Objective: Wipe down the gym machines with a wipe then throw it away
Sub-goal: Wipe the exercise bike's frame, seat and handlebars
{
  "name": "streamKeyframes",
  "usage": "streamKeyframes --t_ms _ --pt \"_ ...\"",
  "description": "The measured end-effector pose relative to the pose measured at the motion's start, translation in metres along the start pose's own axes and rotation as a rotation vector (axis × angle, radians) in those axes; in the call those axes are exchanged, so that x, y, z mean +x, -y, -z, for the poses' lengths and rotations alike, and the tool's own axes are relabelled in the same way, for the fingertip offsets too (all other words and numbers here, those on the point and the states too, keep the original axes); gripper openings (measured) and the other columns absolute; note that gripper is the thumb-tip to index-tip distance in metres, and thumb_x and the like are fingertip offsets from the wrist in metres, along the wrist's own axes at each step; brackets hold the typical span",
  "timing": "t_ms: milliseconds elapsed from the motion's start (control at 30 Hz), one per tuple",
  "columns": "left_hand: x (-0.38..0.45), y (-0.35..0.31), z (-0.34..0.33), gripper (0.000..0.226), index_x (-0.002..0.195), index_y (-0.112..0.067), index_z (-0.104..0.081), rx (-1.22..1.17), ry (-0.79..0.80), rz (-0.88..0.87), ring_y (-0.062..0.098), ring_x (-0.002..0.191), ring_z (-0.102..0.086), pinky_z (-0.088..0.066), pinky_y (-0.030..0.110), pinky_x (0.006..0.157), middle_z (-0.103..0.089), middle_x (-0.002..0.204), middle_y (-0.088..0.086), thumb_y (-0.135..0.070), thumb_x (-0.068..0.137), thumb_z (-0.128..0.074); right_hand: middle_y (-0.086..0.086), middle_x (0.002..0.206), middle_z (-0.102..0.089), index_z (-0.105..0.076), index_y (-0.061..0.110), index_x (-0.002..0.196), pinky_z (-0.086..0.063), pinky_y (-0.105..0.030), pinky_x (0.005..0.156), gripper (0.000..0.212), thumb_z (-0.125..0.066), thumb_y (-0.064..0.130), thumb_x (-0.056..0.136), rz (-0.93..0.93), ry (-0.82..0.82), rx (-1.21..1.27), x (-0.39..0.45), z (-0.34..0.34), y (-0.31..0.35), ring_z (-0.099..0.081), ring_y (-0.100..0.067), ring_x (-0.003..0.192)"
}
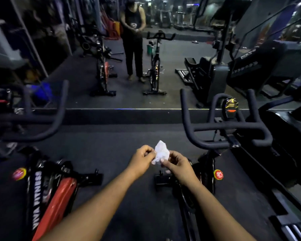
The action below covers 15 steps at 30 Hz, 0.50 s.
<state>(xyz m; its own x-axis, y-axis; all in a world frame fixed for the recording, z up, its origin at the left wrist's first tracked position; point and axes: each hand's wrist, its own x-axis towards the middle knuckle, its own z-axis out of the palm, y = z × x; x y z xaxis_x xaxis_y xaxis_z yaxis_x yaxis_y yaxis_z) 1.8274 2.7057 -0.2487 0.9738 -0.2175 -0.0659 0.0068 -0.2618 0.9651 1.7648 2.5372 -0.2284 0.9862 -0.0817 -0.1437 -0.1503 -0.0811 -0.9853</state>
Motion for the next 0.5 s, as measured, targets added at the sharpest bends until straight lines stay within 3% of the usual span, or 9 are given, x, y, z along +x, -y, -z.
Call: streamKeyframes --t_ms 100,200,267,333,433,500 --pt "-0.029 0.006 0.026 0.015 0.084 -0.021 -0.062 -0.019 -0.003 -0.001 -0.001 0.056 -0.051 -0.041 0.026 0.061 -0.061 0.066 -0.010 -0.030 0.094 -0.069 -0.015 0.082 -0.072 -0.070 0.007 0.095 -0.046 -0.020 0.056 0.005 -0.071 0.012 0.094 0.016 0.068 -0.070 -0.013 -0.026 0.003 -0.061 -0.014 0.068" --pt "-0.064 0.008 0.049 0.042 0.094 -0.021 -0.062 -0.071 0.013 -0.027 0.007 0.060 -0.054 -0.043 0.026 0.060 -0.065 0.070 -0.002 -0.057 0.077 -0.073 -0.011 0.075 -0.069 -0.068 0.006 0.089 -0.040 -0.016 0.047 0.008 -0.066 0.009 0.097 0.035 0.131 -0.081 -0.027 -0.049 0.012 -0.055 -0.007 0.052" --pt "-0.085 0.010 0.060 0.044 0.101 -0.018 -0.062 -0.056 0.039 -0.040 0.004 0.061 -0.052 -0.041 0.021 0.059 -0.063 0.071 -0.003 -0.047 0.077 -0.083 -0.010 0.074 -0.068 -0.067 0.006 0.090 -0.042 -0.019 0.049 0.009 -0.064 0.009 0.098 0.046 0.183 -0.069 -0.034 -0.060 0.013 -0.057 -0.010 0.054" --pt "-0.105 0.014 0.069 0.032 0.101 -0.018 -0.064 -0.001 -0.012 -0.041 0.000 0.060 -0.048 -0.039 0.018 0.058 -0.061 0.070 -0.010 -0.029 0.082 -0.087 -0.010 0.074 -0.069 -0.066 0.003 0.090 -0.046 -0.027 0.056 0.012 -0.066 0.013 0.098 0.053 0.241 -0.049 -0.039 -0.069 0.011 -0.060 -0.017 0.062" --pt "-0.135 0.028 0.087 0.015 0.089 -0.023 -0.070 0.062 -0.223 -0.014 -0.001 0.062 -0.053 -0.044 0.022 0.062 -0.065 0.068 -0.013 -0.026 0.085 -0.084 -0.014 0.073 -0.071 -0.064 0.000 0.085 -0.046 -0.035 0.063 0.026 -0.072 0.023 0.095 0.046 0.327 -0.045 -0.049 -0.085 0.000 -0.056 -0.023 0.064" --pt "-0.161 0.037 0.097 0.011 0.084 -0.021 -0.070 0.055 -0.375 0.041 -0.004 0.061 -0.053 -0.047 0.026 0.064 -0.064 0.065 -0.013 -0.017 0.090 -0.079 -0.013 0.071 -0.069 -0.065 0.008 0.078 -0.044 -0.035 0.064 0.023 -0.072 0.023 0.094 0.060 0.363 -0.063 -0.058 -0.099 -0.011 -0.055 -0.020 0.062"
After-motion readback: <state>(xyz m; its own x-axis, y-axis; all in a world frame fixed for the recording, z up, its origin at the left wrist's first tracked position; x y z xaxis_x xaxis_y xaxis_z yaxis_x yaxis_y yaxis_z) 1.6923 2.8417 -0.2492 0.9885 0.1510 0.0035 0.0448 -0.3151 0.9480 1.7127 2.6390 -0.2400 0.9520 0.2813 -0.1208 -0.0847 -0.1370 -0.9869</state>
